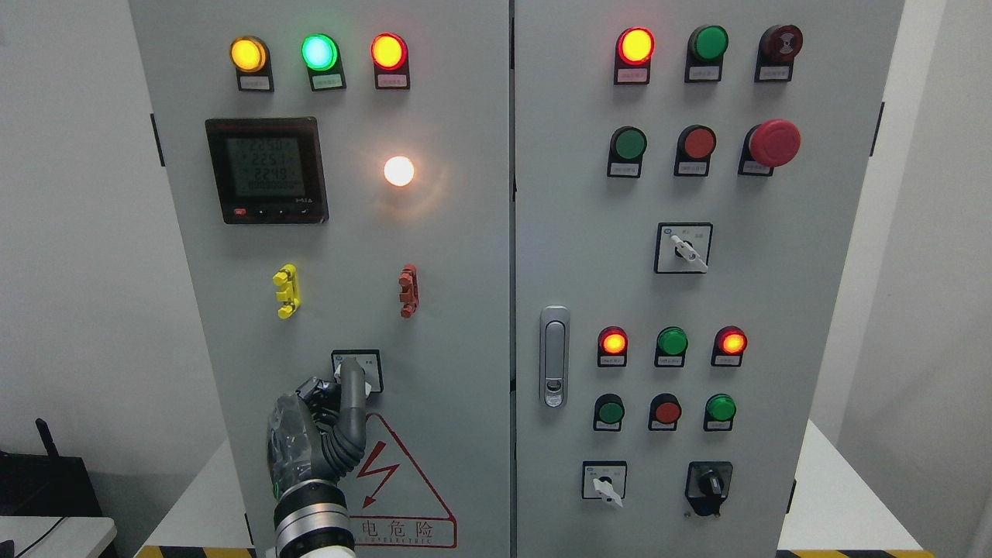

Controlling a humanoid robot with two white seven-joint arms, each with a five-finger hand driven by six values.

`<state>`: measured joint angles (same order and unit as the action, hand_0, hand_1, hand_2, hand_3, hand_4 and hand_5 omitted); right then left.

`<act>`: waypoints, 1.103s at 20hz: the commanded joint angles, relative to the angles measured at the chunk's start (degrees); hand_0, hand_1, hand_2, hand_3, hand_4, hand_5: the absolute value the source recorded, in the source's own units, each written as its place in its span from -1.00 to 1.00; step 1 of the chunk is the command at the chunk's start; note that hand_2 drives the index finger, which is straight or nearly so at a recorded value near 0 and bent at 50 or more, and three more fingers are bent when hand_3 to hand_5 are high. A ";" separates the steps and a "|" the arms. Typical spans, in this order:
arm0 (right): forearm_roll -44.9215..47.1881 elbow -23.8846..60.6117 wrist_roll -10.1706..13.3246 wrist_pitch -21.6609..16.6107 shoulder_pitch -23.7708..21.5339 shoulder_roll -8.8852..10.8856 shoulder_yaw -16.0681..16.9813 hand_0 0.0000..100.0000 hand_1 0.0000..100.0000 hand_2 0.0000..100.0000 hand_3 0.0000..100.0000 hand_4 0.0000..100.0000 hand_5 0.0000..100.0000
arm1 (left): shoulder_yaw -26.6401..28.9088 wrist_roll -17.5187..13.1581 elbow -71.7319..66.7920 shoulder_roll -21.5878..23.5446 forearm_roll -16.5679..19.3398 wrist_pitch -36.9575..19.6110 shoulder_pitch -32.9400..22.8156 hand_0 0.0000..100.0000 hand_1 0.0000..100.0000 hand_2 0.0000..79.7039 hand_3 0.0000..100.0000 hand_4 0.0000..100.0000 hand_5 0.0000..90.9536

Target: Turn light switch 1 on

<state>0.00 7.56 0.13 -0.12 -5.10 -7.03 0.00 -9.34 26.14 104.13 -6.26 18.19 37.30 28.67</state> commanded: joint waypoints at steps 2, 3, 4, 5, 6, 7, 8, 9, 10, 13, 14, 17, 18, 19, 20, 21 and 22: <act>1.49 0.00 -0.04 0.03 0.00 0.00 -1.14 -0.76 -0.22 -1.00 -1.00 -1.00 -1.00 | 0.02 0.05 0.45 0.02 0.00 -0.12 -0.28 -0.58 -0.51 0.76 0.71 0.74 0.79; 1.49 0.00 -0.04 0.03 0.00 0.00 -1.14 -0.76 -0.22 -1.00 -1.00 -1.00 -1.00 | 0.02 0.05 0.46 -0.07 0.00 -0.12 -0.29 -0.59 -0.51 0.76 0.71 0.74 0.79; 1.49 0.00 -0.04 0.03 0.00 0.00 -1.14 -0.76 -0.22 -1.00 -1.00 -1.00 -1.00 | 0.02 0.05 0.54 0.02 0.00 -0.12 -0.37 -0.59 -0.51 0.76 0.71 0.74 0.79; 1.49 0.00 -0.04 0.03 0.00 0.00 -1.14 -0.76 -0.22 -1.00 -1.00 -1.00 -1.00 | 0.02 0.05 0.63 0.02 0.00 -0.12 -0.55 -0.59 -0.50 0.76 0.71 0.74 0.79; 1.49 0.00 -0.04 0.03 0.00 0.00 -1.14 -0.76 -0.22 -1.00 -1.00 -1.00 -1.00 | 0.02 0.05 0.72 0.02 0.00 -0.21 -0.72 -0.59 -0.50 0.77 0.71 0.74 0.79; 1.49 0.00 -0.04 0.03 0.00 0.00 -1.14 -0.76 -0.22 -1.00 -1.00 -1.00 -1.00 | 0.02 0.05 0.98 0.02 0.00 -0.21 -0.90 -0.59 -0.49 0.77 0.72 0.74 0.80; 1.49 0.00 -0.04 0.03 0.00 0.00 -1.14 -0.76 -0.22 -1.00 -1.00 -1.00 -1.00 | 0.02 0.05 1.07 0.02 0.00 -0.21 -1.07 -0.59 -0.49 0.77 0.72 0.74 0.80; 1.49 0.00 -0.04 0.03 0.00 0.00 -1.14 -0.76 -0.22 -1.00 -1.00 -1.00 -1.00 | 0.02 0.05 1.07 0.02 0.00 -0.29 -1.16 -0.59 -0.48 0.77 0.72 0.74 0.80; 1.49 0.00 -0.04 0.03 0.00 0.00 -1.14 -0.76 -0.22 -1.00 -1.00 -1.00 -1.00 | 0.02 0.05 1.16 0.02 0.00 -0.29 -1.16 -0.59 -0.48 0.77 0.72 0.74 0.80; 1.49 0.00 -0.04 0.03 0.00 0.00 -1.14 -0.76 -0.22 -1.00 -1.00 -1.00 -1.00 | -0.07 0.05 2.03 0.10 0.00 -0.64 -2.13 -0.60 -0.47 0.78 0.73 0.75 0.80; 1.49 0.00 -0.04 0.03 0.00 0.00 -1.14 -0.76 -0.22 -1.00 -1.00 -1.00 -1.00 | 0.02 0.05 2.21 0.19 0.00 -0.65 -2.39 -0.60 -0.47 0.78 0.73 0.75 0.80; 1.49 0.00 -0.04 0.03 0.00 0.00 -1.14 -0.76 -0.22 -1.00 -1.00 -1.00 -1.00 | 0.02 0.13 2.48 0.28 0.00 -1.00 -3.44 -0.60 -0.47 0.78 0.73 0.75 0.80; 1.49 0.00 -0.04 0.03 0.00 0.00 -1.14 -0.76 -0.22 -1.00 -1.00 -1.00 -1.00 | 0.11 0.05 3.26 0.37 0.09 -1.26 -3.88 -0.60 -0.47 0.79 0.74 0.75 0.80; 1.49 0.00 -0.04 0.03 0.00 0.00 -1.14 -0.76 -0.22 -1.00 -1.00 -1.00 -1.00 | 0.11 0.05 3.88 0.46 0.00 -1.70 -4.50 -0.60 -0.47 0.79 0.74 0.75 0.80; 1.49 0.00 -0.04 0.03 0.00 0.00 -1.14 -0.76 -0.22 -1.00 -1.00 -1.00 -1.00 | 0.02 0.05 4.06 0.54 0.09 -2.31 -5.20 -0.59 -0.47 0.79 0.74 0.75 0.80; 1.49 0.00 -0.04 0.03 0.00 0.00 -1.14 -0.76 -0.22 -1.00 -1.00 -1.00 -1.00 | 0.02 0.05 4.23 0.72 0.00 -3.01 -5.99 -0.60 -0.48 0.79 0.74 0.75 0.80; 1.49 0.00 -0.04 0.03 0.00 0.00 -1.14 -0.76 -0.22 -1.00 -1.00 -1.00 -1.00 | 0.11 -0.04 4.50 0.72 0.00 -3.98 -6.96 -0.60 -0.48 0.80 0.74 0.75 0.80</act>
<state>0.00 7.56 0.12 -0.12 -5.10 -7.03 0.00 -9.31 25.96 106.34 -6.03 18.21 34.86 24.70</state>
